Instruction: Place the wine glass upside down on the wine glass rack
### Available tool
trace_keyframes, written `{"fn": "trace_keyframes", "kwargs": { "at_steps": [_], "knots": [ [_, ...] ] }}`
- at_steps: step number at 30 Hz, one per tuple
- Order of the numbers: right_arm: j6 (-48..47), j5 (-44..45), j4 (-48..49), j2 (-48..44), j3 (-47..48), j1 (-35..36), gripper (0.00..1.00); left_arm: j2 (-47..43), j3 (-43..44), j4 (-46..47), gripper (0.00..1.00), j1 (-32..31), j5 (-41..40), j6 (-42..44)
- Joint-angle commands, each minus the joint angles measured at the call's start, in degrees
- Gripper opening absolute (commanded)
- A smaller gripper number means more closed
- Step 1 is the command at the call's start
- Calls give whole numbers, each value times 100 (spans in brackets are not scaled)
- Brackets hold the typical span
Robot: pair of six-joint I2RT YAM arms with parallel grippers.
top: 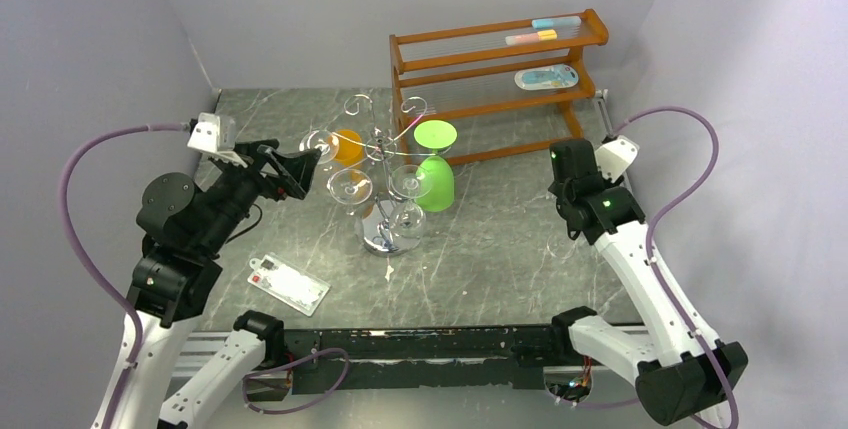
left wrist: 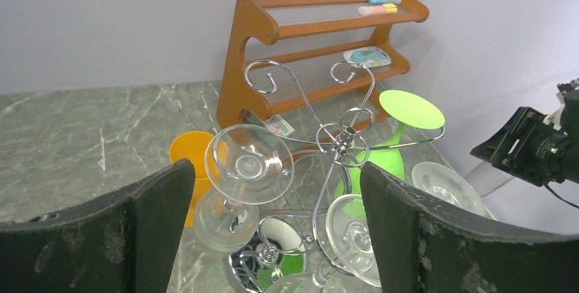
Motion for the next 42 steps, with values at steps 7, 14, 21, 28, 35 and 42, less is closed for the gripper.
{"fn": "trace_keyframes", "kwargs": {
  "at_steps": [7, 14, 21, 28, 35, 42],
  "knots": [
    [116, -14, 342, 27, -436, -51, 21, 162, 100, 117, 94, 13, -129, -242],
    [-352, -27, 725, -256, -297, -53, 0, 186, 139, 509, 96, 12, 176, -481],
    [-430, -454, 708, -479, 816, -53, 0, 507, 673, 521, 96, 11, 475, -757],
    [-444, -1080, 2197, -1577, 1107, -51, 0, 593, 666, 1672, 94, 10, 1530, -1541],
    [-331, -2092, 3713, -2262, 907, -51, 0, 962, 901, 2293, 93, 7, 1993, -2211],
    [434, -3278, 5760, -2118, 227, -49, 0, 1616, 538, 4128, 93, 6, 2316, -4055]
  ]
}}
